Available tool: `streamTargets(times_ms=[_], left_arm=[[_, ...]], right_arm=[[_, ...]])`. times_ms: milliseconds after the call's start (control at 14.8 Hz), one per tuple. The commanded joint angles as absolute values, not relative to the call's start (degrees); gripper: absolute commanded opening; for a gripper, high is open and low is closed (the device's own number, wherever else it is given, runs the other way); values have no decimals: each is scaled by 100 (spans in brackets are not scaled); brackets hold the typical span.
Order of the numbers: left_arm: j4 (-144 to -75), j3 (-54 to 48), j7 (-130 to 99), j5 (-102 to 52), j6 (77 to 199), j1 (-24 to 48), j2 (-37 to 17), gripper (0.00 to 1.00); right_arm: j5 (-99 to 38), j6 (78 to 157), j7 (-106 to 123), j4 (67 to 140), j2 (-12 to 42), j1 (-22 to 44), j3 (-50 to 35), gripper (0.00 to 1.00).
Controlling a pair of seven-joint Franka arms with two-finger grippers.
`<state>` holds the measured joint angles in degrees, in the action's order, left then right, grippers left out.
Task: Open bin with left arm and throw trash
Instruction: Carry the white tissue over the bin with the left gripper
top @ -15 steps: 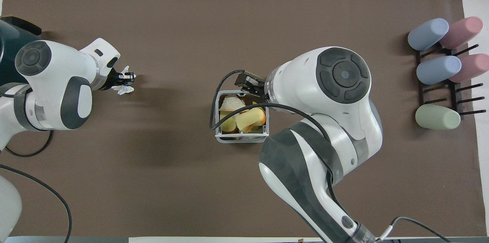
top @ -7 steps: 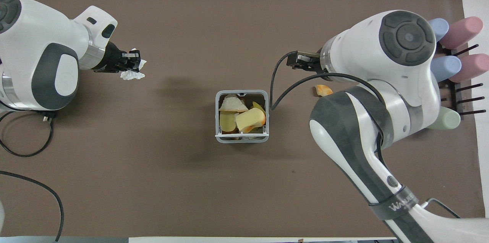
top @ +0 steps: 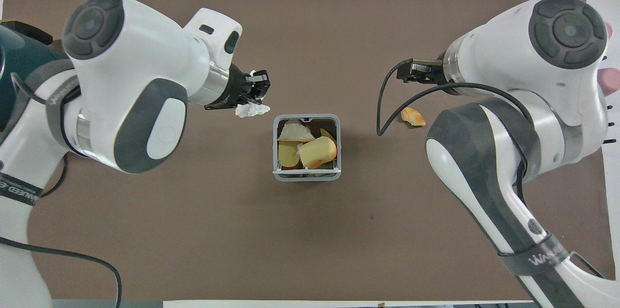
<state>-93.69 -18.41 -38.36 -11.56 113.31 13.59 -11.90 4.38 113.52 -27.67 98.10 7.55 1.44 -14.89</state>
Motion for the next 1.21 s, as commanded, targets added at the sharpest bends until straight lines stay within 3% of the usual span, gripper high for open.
streamTargets(times_ms=[0, 270, 741, 1078, 1145], left_arm=[[-10139, -1793, -4130, -1318, 11924, 1914, -941, 0], [-11056, -1784, -4184, -1318, 12822, 2329, -905, 0], [-11618, -1784, -4131, -1318, 13560, 2338, -993, 0], [-11628, -1775, -4140, -1283, 13623, 2443, -1116, 0], [-11602, -1775, -4131, -1257, 13614, 2435, -1116, 4]], right_arm=[[379, 11058, -2304, 9774, 554, -184, -1582, 100], [176, 10863, -2241, 9765, 466, -220, -1573, 100], [176, 10775, -2005, 9668, 457, -229, -1512, 100], [89, 10346, -1425, 9721, 71, -53, -793, 100], [-25, 10266, -1293, 9721, 1, -44, -608, 100]])
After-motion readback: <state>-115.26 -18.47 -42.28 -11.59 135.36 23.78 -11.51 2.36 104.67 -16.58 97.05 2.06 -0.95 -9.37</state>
